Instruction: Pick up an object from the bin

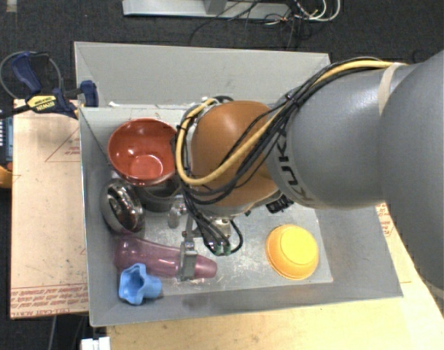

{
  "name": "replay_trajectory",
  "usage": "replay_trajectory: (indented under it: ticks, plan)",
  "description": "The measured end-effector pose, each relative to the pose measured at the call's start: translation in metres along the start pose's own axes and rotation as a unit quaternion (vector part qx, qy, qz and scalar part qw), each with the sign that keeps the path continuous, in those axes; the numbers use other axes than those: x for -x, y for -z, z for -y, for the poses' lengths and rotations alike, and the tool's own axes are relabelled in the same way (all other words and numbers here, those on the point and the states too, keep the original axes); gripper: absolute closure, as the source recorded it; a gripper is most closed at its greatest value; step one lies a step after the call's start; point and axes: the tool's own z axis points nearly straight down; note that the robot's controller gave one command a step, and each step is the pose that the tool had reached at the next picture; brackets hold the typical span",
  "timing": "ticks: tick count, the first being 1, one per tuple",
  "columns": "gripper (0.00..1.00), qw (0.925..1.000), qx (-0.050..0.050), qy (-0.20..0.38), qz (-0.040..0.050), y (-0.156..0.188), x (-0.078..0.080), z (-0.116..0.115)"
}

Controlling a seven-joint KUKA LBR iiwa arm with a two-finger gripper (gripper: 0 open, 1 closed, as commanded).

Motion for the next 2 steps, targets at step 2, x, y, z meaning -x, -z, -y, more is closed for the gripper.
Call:
replay_trajectory:
  ticks: [2]
  plan:
    - [0.0, 0.9987, 0.003, 0.05, 0.0089, -0.096, -0.012, -0.038]
